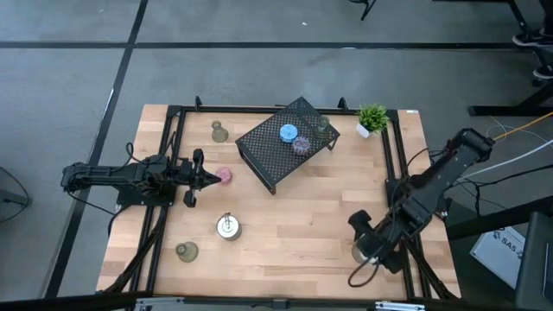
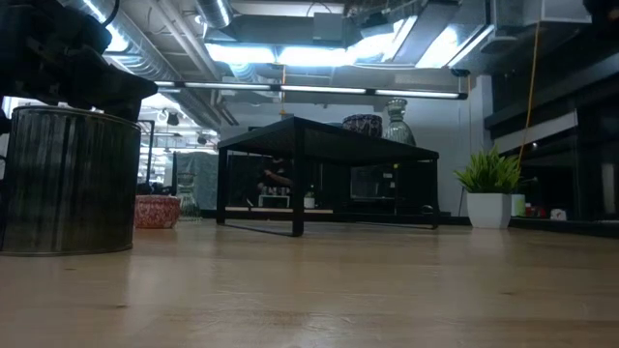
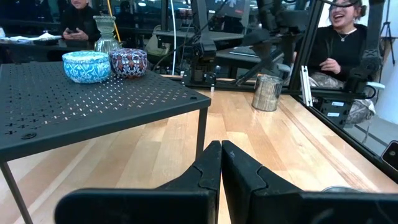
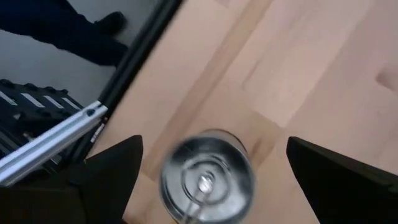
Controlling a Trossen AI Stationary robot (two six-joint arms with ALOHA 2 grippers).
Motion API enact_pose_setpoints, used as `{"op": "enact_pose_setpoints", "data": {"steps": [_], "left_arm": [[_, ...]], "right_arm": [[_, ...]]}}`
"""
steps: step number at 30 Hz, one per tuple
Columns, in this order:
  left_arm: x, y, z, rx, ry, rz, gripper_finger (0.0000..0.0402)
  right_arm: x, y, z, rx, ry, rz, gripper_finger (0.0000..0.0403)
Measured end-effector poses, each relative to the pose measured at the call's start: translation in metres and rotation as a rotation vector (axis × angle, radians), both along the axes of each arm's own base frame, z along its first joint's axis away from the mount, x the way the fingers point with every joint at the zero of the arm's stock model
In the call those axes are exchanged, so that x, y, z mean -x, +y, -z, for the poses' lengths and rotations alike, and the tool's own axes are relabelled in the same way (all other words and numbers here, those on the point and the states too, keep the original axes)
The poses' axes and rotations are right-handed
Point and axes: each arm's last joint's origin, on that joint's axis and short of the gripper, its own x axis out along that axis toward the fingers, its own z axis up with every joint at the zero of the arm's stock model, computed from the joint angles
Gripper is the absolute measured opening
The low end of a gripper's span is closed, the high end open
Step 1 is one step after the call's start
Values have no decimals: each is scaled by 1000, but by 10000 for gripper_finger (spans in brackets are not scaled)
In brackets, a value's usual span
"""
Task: Pick & Place candle stick holders
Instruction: Put the brown large scented candle on the shelf
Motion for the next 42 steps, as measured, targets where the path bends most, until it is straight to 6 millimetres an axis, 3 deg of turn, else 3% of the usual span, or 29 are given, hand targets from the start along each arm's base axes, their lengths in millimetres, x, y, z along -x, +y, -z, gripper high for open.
{"op": "enact_pose_setpoints", "data": {"steps": [18, 28, 42], "left_arm": [[0, 0, 0, 0, 0, 1, 6], [0, 0, 0, 0, 0, 0, 6], [0, 0, 0, 0, 0, 0, 6]], "right_arm": [[4, 8, 3, -24, 41, 71, 399], [10, 16, 20, 50, 57, 17, 399], [14, 12, 33, 97, 63, 20, 399]]}}
